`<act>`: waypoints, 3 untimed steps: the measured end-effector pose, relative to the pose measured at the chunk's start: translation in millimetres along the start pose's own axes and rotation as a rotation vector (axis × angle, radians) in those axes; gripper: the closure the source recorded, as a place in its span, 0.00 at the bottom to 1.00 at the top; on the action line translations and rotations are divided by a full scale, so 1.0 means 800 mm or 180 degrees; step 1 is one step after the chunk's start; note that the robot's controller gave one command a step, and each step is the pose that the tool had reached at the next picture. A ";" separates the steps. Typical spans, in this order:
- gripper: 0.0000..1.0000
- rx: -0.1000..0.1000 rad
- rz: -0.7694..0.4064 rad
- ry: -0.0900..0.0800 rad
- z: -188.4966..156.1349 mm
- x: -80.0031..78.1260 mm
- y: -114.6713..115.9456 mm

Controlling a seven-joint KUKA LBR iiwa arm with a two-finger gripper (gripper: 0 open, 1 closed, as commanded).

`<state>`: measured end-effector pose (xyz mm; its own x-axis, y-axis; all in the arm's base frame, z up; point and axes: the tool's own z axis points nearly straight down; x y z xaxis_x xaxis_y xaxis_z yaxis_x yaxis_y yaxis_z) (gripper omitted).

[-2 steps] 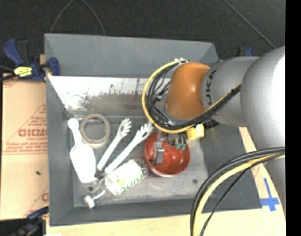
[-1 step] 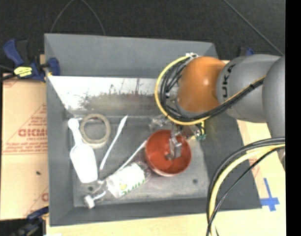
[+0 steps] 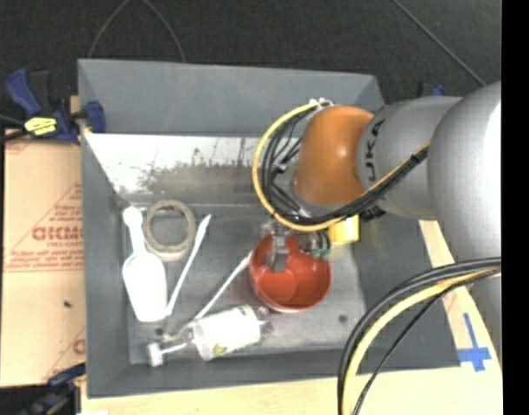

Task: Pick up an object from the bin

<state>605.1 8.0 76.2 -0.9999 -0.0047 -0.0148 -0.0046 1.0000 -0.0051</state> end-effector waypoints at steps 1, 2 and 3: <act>1.00 0.0000 0.0000 0.0000 0.000 0.000 0.000; 1.00 0.0002 -0.0002 0.0001 -0.011 0.000 -0.001; 1.00 0.0003 -0.0002 -0.0009 -0.019 0.000 -0.002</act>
Offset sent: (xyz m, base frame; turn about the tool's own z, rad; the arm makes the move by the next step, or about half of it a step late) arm 0.0000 -0.0001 0.0143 0.0001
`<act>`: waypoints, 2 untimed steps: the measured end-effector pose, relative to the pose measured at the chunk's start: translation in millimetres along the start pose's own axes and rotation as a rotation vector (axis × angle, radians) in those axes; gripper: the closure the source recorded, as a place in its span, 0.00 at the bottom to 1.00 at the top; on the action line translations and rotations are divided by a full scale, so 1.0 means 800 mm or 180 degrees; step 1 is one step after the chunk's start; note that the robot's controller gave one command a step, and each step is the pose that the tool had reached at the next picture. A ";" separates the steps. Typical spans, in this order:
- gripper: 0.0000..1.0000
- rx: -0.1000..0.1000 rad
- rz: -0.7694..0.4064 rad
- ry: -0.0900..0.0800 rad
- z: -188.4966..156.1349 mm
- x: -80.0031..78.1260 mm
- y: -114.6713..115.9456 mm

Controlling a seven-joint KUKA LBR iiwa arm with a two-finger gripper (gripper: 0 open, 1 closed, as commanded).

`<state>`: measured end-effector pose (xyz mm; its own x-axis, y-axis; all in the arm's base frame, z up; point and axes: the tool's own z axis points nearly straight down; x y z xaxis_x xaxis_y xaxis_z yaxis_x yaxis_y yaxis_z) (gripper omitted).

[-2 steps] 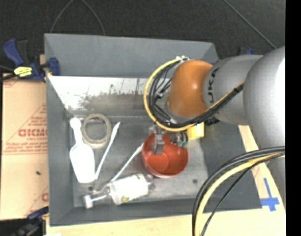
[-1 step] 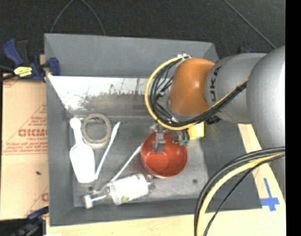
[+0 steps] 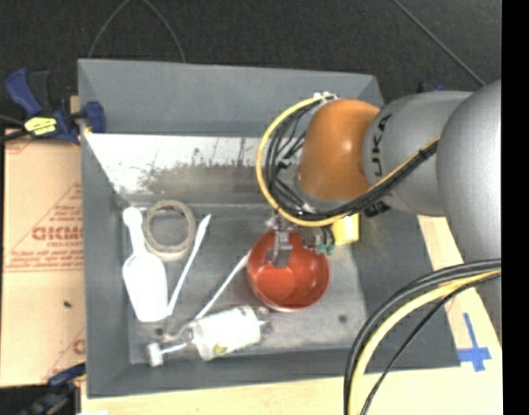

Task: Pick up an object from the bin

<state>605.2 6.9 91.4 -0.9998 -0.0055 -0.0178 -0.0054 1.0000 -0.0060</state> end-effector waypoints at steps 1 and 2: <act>1.00 0.0000 -0.0001 0.0035 -0.026 0.003 0.000; 1.00 -0.0001 -0.0003 0.0020 -0.094 0.001 -0.001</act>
Offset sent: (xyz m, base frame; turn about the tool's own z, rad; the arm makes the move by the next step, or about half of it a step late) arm -0.0022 -0.0002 0.1084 -0.0002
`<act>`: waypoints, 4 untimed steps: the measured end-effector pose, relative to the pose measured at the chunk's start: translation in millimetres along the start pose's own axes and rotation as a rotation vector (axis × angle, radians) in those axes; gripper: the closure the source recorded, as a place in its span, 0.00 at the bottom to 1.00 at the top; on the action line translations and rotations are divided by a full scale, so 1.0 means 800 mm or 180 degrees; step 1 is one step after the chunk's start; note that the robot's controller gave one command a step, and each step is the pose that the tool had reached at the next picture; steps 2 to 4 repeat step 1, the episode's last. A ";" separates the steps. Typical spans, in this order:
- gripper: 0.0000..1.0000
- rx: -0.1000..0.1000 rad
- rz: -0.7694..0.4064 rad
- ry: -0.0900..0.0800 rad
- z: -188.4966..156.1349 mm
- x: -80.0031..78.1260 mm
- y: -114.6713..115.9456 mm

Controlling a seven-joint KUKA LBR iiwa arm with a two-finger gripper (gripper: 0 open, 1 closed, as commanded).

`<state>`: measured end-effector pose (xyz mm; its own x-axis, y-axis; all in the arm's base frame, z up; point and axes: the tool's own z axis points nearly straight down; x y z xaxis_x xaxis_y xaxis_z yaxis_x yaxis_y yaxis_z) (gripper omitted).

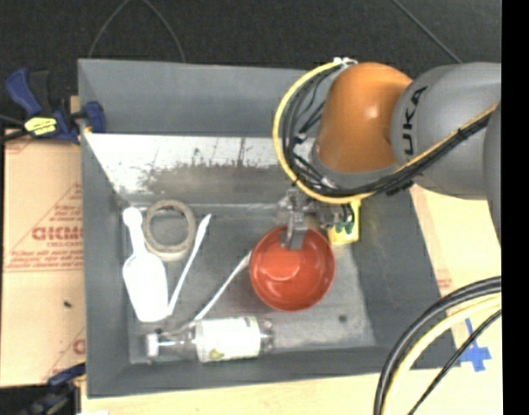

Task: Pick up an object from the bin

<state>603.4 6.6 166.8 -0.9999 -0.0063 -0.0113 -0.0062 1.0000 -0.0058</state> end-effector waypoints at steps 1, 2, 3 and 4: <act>1.00 -0.0001 -0.0002 -0.0005 -0.056 -0.001 0.000; 1.00 -0.0001 -0.0002 -0.0005 -0.056 -0.001 0.000; 1.00 -0.0001 -0.0002 -0.0005 -0.056 -0.001 0.000; 1.00 -0.0001 -0.0002 -0.0005 -0.056 -0.001 0.000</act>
Offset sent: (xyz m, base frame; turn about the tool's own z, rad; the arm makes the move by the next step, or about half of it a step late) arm 0.0003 -0.0001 0.0305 -0.0002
